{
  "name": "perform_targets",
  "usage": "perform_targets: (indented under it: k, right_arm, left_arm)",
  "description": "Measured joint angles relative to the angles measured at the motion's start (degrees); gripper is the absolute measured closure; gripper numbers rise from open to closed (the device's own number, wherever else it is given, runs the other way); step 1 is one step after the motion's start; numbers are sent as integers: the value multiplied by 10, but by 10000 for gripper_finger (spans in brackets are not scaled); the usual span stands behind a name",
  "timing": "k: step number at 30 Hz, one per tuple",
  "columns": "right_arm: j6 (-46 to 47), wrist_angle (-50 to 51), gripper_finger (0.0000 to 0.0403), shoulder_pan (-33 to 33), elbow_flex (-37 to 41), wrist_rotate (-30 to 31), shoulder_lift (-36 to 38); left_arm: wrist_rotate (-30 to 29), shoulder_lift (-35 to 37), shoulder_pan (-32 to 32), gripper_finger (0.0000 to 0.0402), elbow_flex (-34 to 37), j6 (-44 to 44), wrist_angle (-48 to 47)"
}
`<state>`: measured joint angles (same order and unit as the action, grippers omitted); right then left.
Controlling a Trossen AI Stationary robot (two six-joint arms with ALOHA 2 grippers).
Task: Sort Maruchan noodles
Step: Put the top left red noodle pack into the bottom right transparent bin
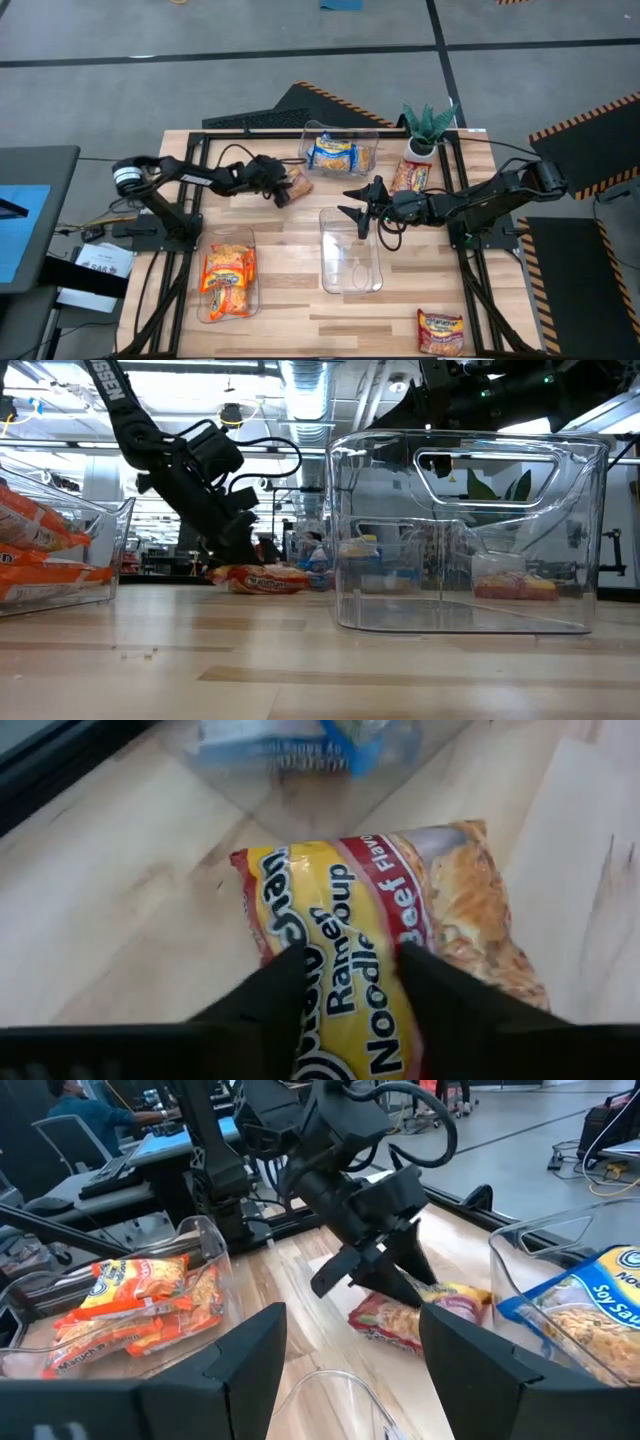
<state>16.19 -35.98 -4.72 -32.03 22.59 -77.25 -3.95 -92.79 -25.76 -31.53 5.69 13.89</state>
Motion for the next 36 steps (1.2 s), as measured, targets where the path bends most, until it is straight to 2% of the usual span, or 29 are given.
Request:
perform_targets:
  k: [5, 10, 14, 19, 21, 24, 27, 31, 36]
  right_arm:
    - [0, 2, 148, 0, 0, 0, 0]
    - [0, 1, 148, 0, 0, 0, 0]
    - [0, 2, 148, 0, 0, 0, 0]
    - [-1, 0, 148, 0, 0, 0, 0]
    - [2, -1, 148, 0, 0, 0, 0]
    - [3, -3, 148, 0, 0, 0, 0]
    - [3, -5, 148, 0, 0, 0, 0]
    - [3, -7, 148, 0, 0, 0, 0]
    - [5, -11, 148, 8, 0, 0, 0]
  left_arm:
    - [1, 37, 3, 380, 0, -5, -78]
    - [-14, 130, 21, 399, 8, -16, -184]
    - [-89, 245, 65, 400, 15, -19, -227]
    - [-169, 371, 141, 400, 36, -35, -177]
    - [-175, 408, 170, 400, 53, -48, -121]
    - [-150, 439, 205, 400, 87, -66, -20]
    - [-108, 439, 227, 401, 112, -75, 72]
    - [-74, 416, 252, 401, 113, -76, 148]
    - [-48, 347, 285, 401, 112, -86, 289]
